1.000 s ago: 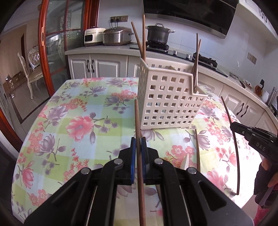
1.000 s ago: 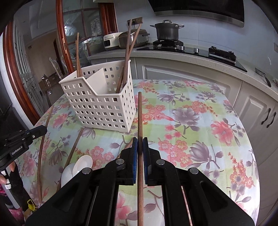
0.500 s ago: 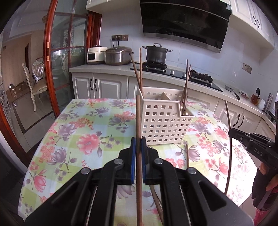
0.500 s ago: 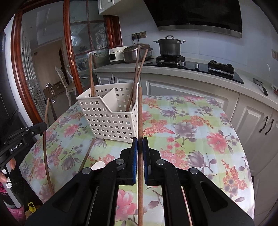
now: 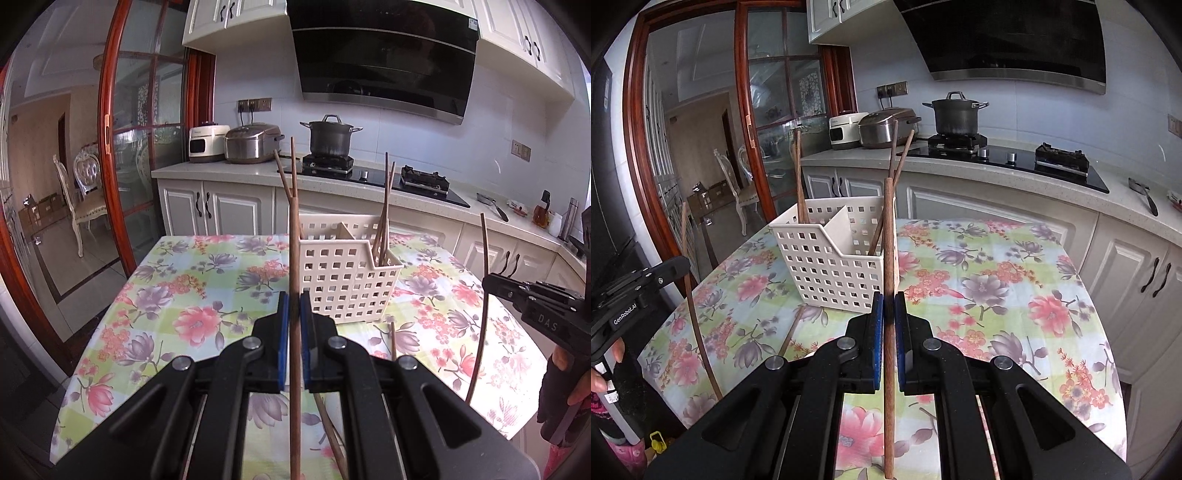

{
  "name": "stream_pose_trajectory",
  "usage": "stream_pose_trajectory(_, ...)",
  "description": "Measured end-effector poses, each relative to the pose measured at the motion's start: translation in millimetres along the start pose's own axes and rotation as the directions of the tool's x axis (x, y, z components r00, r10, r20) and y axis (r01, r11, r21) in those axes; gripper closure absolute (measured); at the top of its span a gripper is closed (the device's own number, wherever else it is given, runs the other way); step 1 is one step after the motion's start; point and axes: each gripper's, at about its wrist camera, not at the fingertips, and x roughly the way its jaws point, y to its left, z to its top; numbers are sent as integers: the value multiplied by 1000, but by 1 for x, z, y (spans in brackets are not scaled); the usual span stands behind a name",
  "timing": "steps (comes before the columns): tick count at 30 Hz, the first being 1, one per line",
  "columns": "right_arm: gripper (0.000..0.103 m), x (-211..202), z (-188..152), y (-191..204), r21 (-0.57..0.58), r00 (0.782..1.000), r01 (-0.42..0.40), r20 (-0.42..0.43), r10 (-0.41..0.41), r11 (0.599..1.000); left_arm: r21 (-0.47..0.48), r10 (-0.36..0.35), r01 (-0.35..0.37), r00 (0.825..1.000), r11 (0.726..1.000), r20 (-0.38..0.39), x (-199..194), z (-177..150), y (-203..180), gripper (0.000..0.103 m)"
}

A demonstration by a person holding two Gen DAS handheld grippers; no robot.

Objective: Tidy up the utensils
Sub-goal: 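Lift both held chopsticks upright and carry them toward the white basket, then lower both chopsticks into the basket and open both grippers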

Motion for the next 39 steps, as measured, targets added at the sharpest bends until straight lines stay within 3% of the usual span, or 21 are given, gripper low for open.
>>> stream_pose_trajectory(20, 97, -12, 12, 8, -21, 996, -2, 85, 3, 1000, 0, -1, 1, 998, 1000, 66, -16, 11, 0, 97)
stream_pose_trajectory(30, 97, -5, 29, 12, -29, 994, 23, 109, -20, 999, 18, 11, -13, 993, 1000, 117, -18, 34, -1, 97)
stream_pose_trajectory(39, 97, -5, 60, 13, -45, 989, 34, 144, -27, 998, 40, -6, 1, 993, 999, 116, -8, 61, -6, 97)
